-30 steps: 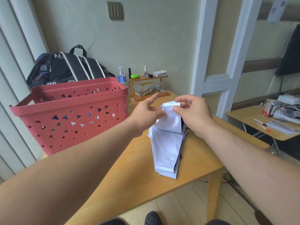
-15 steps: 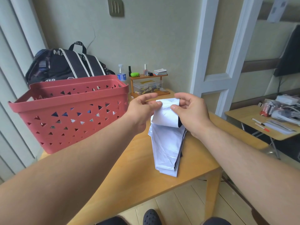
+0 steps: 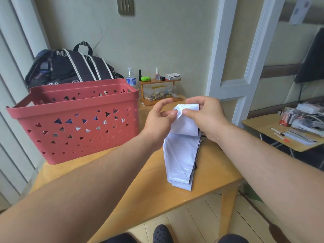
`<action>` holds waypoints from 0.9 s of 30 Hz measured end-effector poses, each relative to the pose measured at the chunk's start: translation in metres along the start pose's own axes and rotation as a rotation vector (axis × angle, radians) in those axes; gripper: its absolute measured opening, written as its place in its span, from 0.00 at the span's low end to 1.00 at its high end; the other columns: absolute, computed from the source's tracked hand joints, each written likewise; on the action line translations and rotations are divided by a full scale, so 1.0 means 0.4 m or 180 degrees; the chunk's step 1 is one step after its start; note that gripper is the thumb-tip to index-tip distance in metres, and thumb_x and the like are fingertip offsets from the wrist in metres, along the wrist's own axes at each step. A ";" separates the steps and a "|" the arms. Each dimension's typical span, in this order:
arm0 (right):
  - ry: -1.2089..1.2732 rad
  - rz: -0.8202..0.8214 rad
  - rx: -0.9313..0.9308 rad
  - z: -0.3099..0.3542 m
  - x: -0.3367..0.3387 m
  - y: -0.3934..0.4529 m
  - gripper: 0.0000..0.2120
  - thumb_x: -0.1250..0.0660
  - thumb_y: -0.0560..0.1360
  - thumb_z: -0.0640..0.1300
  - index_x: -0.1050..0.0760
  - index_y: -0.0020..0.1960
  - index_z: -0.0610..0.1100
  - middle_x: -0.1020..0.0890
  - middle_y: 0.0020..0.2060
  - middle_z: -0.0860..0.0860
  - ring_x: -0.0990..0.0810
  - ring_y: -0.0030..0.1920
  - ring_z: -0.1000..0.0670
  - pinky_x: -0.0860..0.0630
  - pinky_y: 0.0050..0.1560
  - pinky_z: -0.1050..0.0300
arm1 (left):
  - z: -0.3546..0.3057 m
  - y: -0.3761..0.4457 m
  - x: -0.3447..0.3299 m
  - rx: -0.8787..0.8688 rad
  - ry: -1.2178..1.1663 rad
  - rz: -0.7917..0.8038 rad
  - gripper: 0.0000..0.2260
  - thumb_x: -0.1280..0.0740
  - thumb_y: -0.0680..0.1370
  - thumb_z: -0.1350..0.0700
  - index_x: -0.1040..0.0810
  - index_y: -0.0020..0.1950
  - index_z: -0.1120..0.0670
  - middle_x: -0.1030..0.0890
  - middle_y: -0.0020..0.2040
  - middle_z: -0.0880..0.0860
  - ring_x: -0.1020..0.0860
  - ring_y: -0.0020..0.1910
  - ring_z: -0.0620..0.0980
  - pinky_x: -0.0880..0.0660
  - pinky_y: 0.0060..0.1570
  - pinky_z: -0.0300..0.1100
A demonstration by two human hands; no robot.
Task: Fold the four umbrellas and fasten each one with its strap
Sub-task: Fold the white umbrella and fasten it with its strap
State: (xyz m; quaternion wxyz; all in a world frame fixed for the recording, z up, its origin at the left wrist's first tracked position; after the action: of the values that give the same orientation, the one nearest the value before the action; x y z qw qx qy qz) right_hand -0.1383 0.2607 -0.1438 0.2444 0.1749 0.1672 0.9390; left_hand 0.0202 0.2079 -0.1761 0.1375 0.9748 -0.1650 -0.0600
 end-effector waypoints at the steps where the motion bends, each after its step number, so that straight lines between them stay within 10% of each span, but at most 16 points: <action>1: 0.0257 0.0060 -0.0096 -0.002 -0.003 -0.001 0.13 0.21 0.73 0.40 0.17 0.55 0.51 0.15 0.53 0.52 0.17 0.57 0.52 0.21 0.59 0.56 | 0.006 -0.001 -0.005 0.0038 -0.0076 0.0032 0.18 0.29 0.82 0.58 0.23 0.69 0.44 0.14 0.48 0.50 0.17 0.51 0.48 0.24 0.60 0.48; 6: 0.0598 0.0340 -0.0385 -0.019 -0.024 0.012 0.20 0.27 0.76 0.32 0.18 0.59 0.54 0.17 0.61 0.46 0.21 0.66 0.47 0.24 0.69 0.49 | 0.023 -0.007 -0.017 0.0218 -0.0078 0.0145 0.25 0.33 0.81 0.60 0.30 0.71 0.34 0.16 0.54 0.53 0.20 0.61 0.52 0.30 0.73 0.54; 11: 0.0421 0.0376 -0.0429 -0.007 -0.024 0.012 0.18 0.25 0.74 0.32 0.18 0.56 0.51 0.16 0.58 0.45 0.17 0.58 0.45 0.19 0.59 0.51 | 0.035 -0.030 -0.019 0.0372 0.0054 0.0182 0.27 0.36 0.73 0.68 0.37 0.67 0.49 0.15 0.60 0.47 0.22 0.56 0.50 0.27 0.57 0.46; 16: 0.1192 0.0483 -0.0627 0.017 -0.033 0.005 0.20 0.29 0.75 0.27 0.17 0.55 0.50 0.15 0.56 0.41 0.16 0.53 0.44 0.19 0.63 0.45 | 0.096 -0.030 -0.019 0.0343 0.0940 0.0744 0.14 0.33 0.83 0.60 0.22 0.66 0.46 0.15 0.60 0.47 0.17 0.58 0.46 0.21 0.63 0.48; 27: -0.0210 0.0197 -0.0019 0.029 -0.022 0.003 0.18 0.21 0.70 0.35 0.16 0.53 0.53 0.15 0.51 0.51 0.16 0.55 0.49 0.18 0.57 0.52 | 0.116 0.002 0.030 -0.0056 0.1721 0.0265 0.16 0.32 0.79 0.60 0.20 0.63 0.44 0.16 0.58 0.40 0.19 0.57 0.43 0.21 0.56 0.42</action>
State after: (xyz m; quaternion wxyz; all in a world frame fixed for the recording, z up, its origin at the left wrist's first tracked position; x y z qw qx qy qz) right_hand -0.1266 0.2579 -0.1352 0.2212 0.2101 0.1507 0.9403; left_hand 0.0239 0.1918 -0.2210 0.1874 0.9466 -0.1617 0.2066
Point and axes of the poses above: each hand's wrist, its own y-axis towards the middle knuckle, its own x-axis out of the back of the hand, z = x × y, the point moved 4 cm from there along y, towards the middle knuckle
